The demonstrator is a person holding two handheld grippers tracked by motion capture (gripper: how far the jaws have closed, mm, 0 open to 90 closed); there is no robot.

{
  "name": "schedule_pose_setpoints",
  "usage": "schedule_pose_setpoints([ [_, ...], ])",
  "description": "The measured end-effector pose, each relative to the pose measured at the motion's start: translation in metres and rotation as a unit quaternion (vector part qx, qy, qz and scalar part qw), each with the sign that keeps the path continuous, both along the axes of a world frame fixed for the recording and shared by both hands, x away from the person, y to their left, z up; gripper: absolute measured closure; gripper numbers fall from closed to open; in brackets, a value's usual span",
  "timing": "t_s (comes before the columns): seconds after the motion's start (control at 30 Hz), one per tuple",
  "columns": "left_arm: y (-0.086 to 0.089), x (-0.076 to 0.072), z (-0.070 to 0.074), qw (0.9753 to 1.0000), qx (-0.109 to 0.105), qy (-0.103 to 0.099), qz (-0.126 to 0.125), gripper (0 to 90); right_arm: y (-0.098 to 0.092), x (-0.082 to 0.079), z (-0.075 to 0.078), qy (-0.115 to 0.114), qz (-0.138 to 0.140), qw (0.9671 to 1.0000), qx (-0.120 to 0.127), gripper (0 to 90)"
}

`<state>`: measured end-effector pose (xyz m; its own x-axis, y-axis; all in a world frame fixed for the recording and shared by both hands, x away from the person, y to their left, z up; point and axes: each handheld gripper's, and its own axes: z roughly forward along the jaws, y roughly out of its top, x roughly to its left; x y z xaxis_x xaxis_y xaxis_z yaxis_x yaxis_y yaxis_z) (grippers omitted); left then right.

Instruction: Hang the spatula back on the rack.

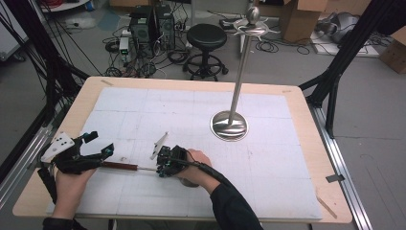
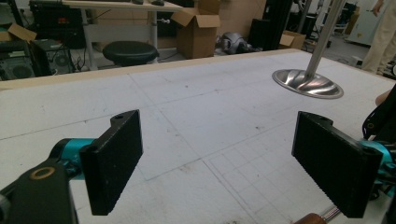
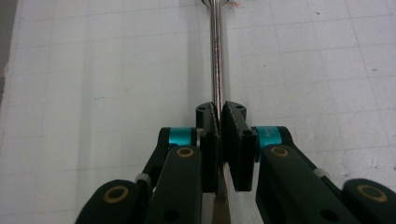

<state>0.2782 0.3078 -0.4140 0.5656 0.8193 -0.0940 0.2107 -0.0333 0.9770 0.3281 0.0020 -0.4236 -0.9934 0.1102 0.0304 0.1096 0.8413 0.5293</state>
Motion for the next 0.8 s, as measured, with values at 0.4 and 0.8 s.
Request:
schedule_pose_setpoints([
  [0.4,0.010,-0.007,0.011,0.9992,-0.026,-0.031,0.007,17.9,-0.027,0.010,0.014,-0.004,-0.025,0.9994,0.023,85.4],
  [0.8,0.012,-0.007,0.008,0.9991,-0.032,-0.027,0.008,18.0,-0.081,0.011,0.043,-0.028,-0.075,0.9913,0.104,85.3],
])
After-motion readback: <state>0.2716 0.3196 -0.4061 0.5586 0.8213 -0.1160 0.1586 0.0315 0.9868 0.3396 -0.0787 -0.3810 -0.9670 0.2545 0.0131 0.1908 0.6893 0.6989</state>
